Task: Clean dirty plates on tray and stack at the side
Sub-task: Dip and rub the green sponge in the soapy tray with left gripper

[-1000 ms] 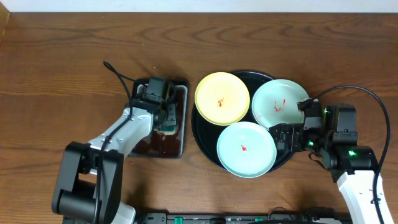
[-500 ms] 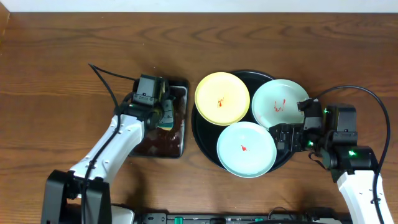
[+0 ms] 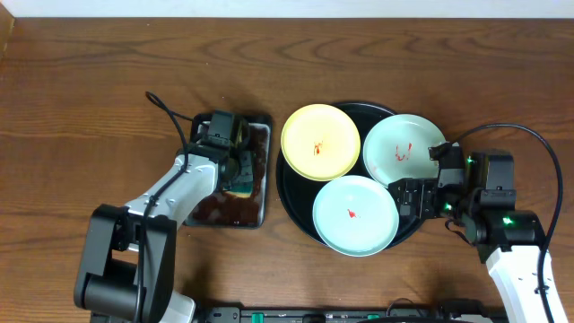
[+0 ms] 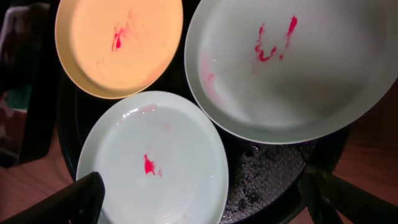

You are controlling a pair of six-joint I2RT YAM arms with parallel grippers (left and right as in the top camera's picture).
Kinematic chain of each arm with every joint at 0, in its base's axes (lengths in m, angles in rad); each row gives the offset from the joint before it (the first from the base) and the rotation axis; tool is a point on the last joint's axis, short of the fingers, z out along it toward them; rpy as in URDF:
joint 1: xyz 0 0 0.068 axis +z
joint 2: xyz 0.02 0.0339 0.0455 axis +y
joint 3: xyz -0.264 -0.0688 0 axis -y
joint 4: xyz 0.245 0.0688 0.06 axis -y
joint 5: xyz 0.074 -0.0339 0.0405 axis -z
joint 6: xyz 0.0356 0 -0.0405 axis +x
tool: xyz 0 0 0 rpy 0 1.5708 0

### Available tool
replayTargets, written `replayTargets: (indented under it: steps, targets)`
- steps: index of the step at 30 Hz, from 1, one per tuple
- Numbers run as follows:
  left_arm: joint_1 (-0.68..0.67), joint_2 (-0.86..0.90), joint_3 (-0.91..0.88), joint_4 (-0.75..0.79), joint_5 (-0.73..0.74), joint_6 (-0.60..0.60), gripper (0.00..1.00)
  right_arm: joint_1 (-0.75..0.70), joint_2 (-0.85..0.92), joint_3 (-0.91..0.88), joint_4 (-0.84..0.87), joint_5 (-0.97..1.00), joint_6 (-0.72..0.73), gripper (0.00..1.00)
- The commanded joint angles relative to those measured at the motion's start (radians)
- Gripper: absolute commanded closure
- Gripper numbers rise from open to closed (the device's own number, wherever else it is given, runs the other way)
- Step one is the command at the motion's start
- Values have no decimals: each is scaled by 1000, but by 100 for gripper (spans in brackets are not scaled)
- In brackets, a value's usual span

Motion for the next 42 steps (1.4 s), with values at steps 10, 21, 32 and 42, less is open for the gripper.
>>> replayTargets:
  steps: [10,21,32,42]
  targets:
    - [13,-32,2,-6,81,-31,93,11,1,18,0,-7,9,1]
    - [79,-80,1,5,285,-42,93,11,1,18,-1,-7,9,1]
    - [32,-54,-5,1,274,-73,93,11,1,18,-1,-7,9,1]
    - [1,-36,-5,16,319,-126,93,11,1,18,0,-7,9,1]
